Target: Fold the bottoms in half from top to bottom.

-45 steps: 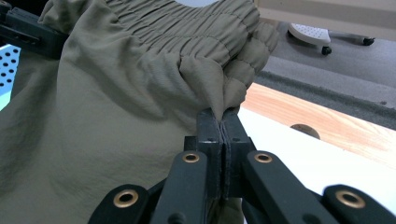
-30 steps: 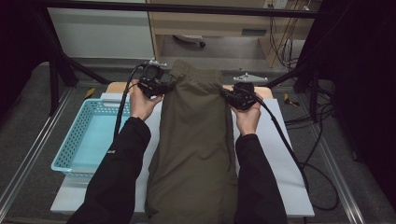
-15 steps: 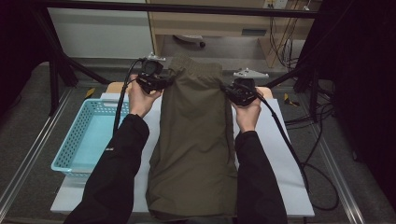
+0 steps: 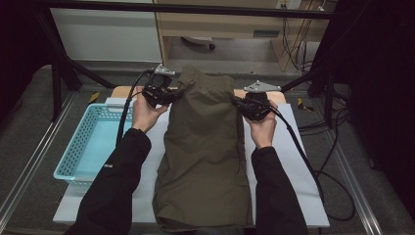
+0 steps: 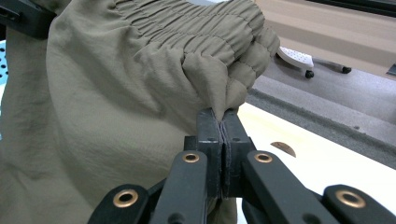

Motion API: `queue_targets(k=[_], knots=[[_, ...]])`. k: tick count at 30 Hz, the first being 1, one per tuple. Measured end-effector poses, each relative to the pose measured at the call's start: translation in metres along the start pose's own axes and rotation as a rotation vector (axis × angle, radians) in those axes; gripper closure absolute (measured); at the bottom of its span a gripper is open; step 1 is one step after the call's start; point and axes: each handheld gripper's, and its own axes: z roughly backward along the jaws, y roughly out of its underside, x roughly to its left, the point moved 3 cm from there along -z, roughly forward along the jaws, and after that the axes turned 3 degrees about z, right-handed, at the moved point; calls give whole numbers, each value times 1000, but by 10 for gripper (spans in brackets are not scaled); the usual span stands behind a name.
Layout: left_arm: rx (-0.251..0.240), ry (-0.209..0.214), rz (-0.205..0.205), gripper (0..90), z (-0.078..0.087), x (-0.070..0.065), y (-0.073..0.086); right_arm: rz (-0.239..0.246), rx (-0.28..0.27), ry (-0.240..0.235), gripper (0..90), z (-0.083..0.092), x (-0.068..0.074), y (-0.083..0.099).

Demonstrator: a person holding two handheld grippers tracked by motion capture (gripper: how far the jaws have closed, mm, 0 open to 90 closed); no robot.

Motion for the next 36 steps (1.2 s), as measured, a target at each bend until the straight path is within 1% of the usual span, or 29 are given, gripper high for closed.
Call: queue_targets(k=[4, 7, 8, 9, 11, 14, 17, 21, 25, 28, 30, 36], knots=[[3, 15, 4, 838, 3, -3, 6, 6, -5, -9, 889, 5, 4, 4], [0, 33, 5, 838, 6, -5, 12, 22, -2, -16, 889, 9, 7, 7], [2, 28, 4, 838, 7, -5, 13, 27, -4, -19, 889, 10, 9, 8], [8, 35, 6, 838, 7, -5, 15, 33, -5, -24, 889, 11, 10, 9], [11, 35, 2, 838, 9, -6, 18, 38, -7, -29, 889, 13, 12, 11], [16, 36, -10, 837, 12, -9, 21, 52, -3, -32, 889, 16, 15, 12], [16, 42, -13, 837, 14, -12, 25, 56, -4, -36, 889, 19, 17, 14], [29, 46, -20, 837, 17, -15, 30, 56, -11, -44, 889, 22, 21, 19], [37, 51, -20, 837, 19, -18, 36, 79, -7, -46, 889, 25, 25, 22], [34, 57, -19, 836, 22, -20, 40, 80, -6, -51, 889, 27, 27, 23], [37, 57, -29, 835, 24, -21, 43, 83, -8, -57, 889, 29, 29, 23], [39, 59, -29, 834, 29, -27, 51, 86, -12, -70, 889, 33, 34, 29]])
